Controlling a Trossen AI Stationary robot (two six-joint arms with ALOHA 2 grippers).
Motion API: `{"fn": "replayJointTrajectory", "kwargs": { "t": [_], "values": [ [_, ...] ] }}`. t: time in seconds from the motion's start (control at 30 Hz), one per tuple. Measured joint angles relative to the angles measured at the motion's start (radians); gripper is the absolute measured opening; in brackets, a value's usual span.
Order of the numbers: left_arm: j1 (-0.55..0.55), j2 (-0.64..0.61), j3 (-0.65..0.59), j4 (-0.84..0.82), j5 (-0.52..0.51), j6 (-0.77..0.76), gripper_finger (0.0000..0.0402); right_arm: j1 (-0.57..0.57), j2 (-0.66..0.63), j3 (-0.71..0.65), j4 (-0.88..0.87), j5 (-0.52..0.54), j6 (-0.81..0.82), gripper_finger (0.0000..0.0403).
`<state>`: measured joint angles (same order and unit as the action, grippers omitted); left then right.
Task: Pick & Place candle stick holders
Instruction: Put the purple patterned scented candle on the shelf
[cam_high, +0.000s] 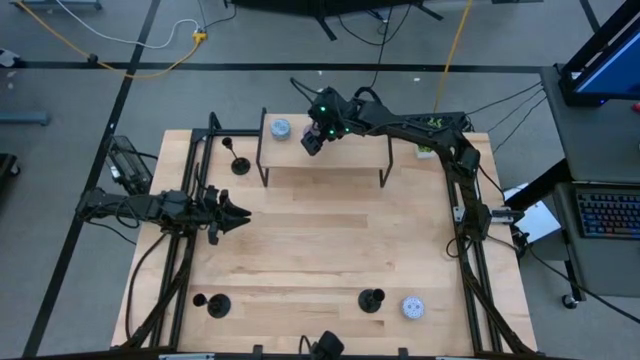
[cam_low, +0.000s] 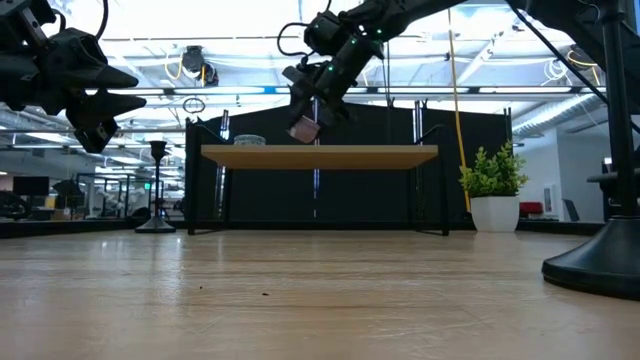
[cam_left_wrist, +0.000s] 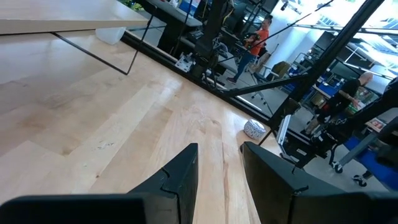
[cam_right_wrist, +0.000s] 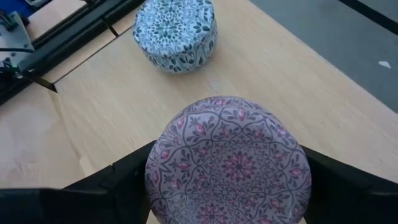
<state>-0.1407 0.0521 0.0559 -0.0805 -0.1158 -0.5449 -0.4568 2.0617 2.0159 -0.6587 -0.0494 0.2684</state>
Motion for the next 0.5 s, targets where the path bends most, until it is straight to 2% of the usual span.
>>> {"fn": "replayJointTrajectory", "kwargs": {
  "t": [0.5],
  "values": [
    [0.000,0.000,0.000,0.001,0.002,-0.004,0.0131,0.000,0.000,0.000,0.004,-0.003,0.000,0.0333]
  ]
}}
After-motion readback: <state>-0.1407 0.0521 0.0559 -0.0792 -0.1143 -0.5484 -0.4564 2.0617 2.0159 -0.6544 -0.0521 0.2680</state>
